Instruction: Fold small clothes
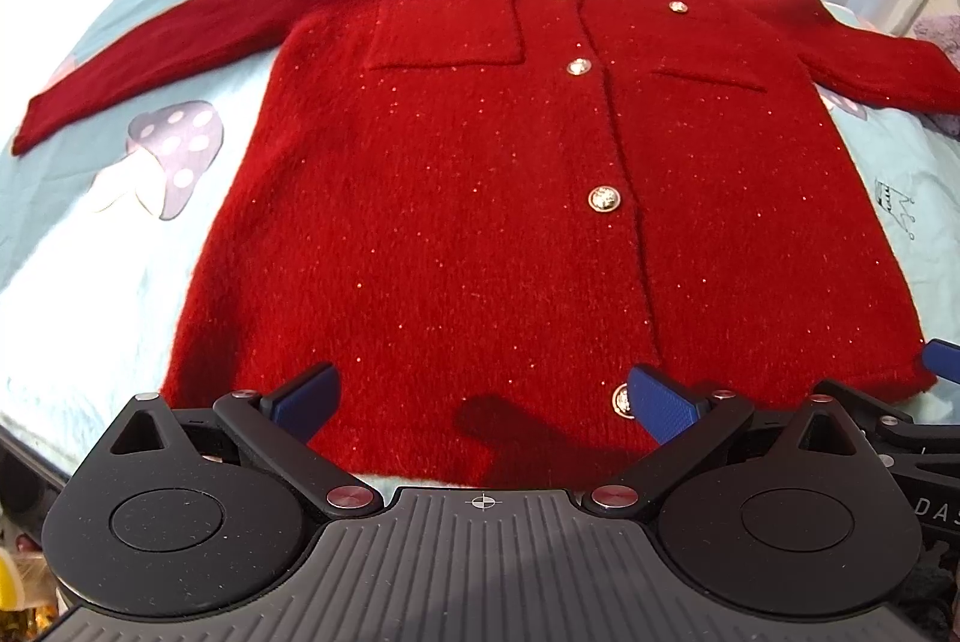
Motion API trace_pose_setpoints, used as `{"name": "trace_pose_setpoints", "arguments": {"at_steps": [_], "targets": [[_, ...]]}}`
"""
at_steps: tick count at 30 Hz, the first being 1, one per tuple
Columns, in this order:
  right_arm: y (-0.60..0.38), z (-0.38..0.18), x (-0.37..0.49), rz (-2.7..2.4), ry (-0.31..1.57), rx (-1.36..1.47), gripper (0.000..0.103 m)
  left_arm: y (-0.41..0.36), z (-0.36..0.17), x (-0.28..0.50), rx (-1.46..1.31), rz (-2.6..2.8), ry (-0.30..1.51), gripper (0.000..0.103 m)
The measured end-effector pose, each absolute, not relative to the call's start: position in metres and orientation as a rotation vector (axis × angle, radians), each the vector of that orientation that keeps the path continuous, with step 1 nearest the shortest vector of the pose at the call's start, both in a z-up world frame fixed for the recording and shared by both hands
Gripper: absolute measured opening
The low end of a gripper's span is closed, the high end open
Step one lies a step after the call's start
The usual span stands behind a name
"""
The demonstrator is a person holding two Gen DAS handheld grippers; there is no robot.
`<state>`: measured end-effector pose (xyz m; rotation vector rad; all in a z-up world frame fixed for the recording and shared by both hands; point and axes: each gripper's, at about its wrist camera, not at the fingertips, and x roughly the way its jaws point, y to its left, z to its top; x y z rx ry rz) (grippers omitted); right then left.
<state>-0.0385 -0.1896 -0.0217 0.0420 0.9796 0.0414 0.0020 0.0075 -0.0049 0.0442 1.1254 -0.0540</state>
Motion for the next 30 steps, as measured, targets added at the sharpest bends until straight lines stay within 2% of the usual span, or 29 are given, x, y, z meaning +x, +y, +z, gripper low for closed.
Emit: {"name": "trace_pose_setpoints", "arguments": {"at_steps": [30], "targets": [[-0.1939, -0.0189, -0.0422, 0.023, 0.952, 0.061, 0.099, 0.0029, -0.0076, 0.0045, 0.047, -0.052, 1.148, 0.103]]}}
